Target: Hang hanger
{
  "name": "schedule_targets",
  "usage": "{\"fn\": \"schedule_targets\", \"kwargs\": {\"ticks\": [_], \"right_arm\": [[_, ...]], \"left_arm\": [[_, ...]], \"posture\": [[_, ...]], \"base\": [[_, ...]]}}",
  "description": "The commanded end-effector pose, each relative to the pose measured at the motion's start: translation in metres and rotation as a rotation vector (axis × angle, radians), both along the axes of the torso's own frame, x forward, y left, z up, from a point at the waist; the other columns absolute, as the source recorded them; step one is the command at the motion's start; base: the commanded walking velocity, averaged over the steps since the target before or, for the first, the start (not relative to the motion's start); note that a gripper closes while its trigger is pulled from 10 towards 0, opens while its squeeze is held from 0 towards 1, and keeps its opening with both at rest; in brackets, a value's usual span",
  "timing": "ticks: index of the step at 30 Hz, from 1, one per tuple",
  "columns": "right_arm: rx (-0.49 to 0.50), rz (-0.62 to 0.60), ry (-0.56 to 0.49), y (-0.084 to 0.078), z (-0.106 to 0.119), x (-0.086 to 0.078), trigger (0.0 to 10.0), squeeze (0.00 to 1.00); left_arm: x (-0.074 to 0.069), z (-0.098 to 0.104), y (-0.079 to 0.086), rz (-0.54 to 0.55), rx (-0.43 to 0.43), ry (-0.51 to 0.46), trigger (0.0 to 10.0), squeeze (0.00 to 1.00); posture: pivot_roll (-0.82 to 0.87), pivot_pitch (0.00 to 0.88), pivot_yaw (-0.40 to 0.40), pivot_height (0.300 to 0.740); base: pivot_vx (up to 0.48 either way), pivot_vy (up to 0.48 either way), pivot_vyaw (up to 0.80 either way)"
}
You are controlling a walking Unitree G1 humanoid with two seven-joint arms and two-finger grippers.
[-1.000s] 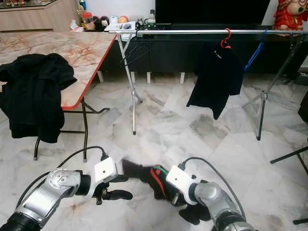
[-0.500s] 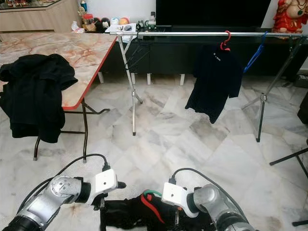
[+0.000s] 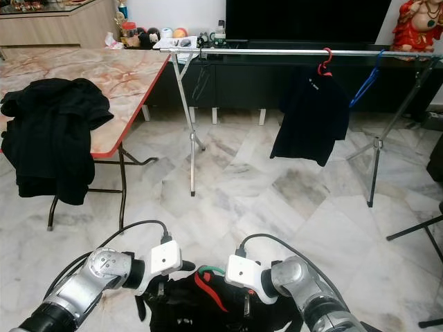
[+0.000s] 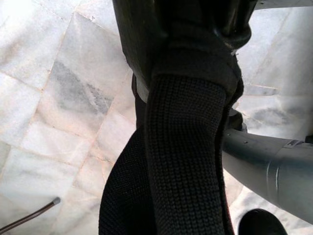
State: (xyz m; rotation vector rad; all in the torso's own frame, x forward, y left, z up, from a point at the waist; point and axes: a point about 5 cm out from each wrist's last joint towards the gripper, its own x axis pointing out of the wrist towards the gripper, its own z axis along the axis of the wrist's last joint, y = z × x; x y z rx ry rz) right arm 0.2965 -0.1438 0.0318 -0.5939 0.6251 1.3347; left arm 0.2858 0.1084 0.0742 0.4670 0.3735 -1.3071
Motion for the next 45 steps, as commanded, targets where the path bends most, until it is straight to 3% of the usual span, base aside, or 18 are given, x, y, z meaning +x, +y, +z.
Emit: {"fn": "schedule_targets", "kwargs": {"ticks": [1,10,14,15,16,17,18,19,21,45], "right_arm": [[0.04,0.014,-0.026,0.005,0.008,0.006,0.0,0.0],[0.087,0.004,-0.056,0.013,0.021,0.016,0.0,0.0],[0.102,0.001,-0.062,0.016,0.026,0.02,0.0,0.0],[0.107,0.004,-0.062,0.017,0.027,0.02,0.0,0.0],[0.11,0.005,-0.062,0.018,0.027,0.02,0.0,0.0],[0.113,0.006,-0.062,0.018,0.028,0.02,0.0,0.0],[0.119,0.005,-0.063,0.019,0.029,0.021,0.0,0.0],[0.12,0.004,-0.063,0.019,0.029,0.021,0.0,0.0],[0.121,0.002,-0.064,0.019,0.029,0.022,0.0,0.0],[0.147,-0.031,-0.074,0.022,0.033,0.025,0.0,0.0]], "left_arm": [[0.002,0.001,0.001,-0.001,-0.006,0.0,10.0,0.0],[0.003,0.0,-0.002,-0.012,-0.03,0.024,10.0,0.0],[0.003,0.0,-0.005,-0.019,-0.039,0.029,8.9,0.0],[0.003,0.0,-0.005,-0.019,-0.044,0.031,7.9,0.0],[0.003,0.0,-0.005,-0.02,-0.048,0.033,7.9,0.0],[0.003,0.0,-0.006,-0.02,-0.05,0.034,7.0,0.0],[0.003,0.0,-0.007,-0.014,-0.066,0.041,4.0,0.0],[0.003,0.0,-0.007,-0.011,-0.073,0.044,4.0,0.0],[0.003,0.001,-0.01,-0.007,-0.086,0.048,0.2,0.0],[0.003,0.001,-0.012,-0.005,-0.109,0.056,0.0,0.0]], "posture": [[0.13,0.05,-0.007,0.74],[0.13,0.063,-0.008,0.74],[0.13,0.065,-0.008,0.74],[0.13,0.066,-0.011,0.74],[0.13,0.067,-0.011,0.74],[0.13,0.067,-0.011,0.74],[0.13,0.067,-0.011,0.74],[0.13,0.067,-0.013,0.74],[0.13,0.068,-0.013,0.74],[0.12,0.072,-0.017,0.74]], "base": [[0.0,0.0,0.0],[0.0,0.0,0.0],[0.0,0.0,0.0],[0.0,0.0,0.0],[0.0,0.0,0.0],[0.0,0.0,0.0],[0.0,0.0,0.0],[0.0,0.0,0.0],[0.0,0.0,0.0],[0.0,0.0,0.0]]}}
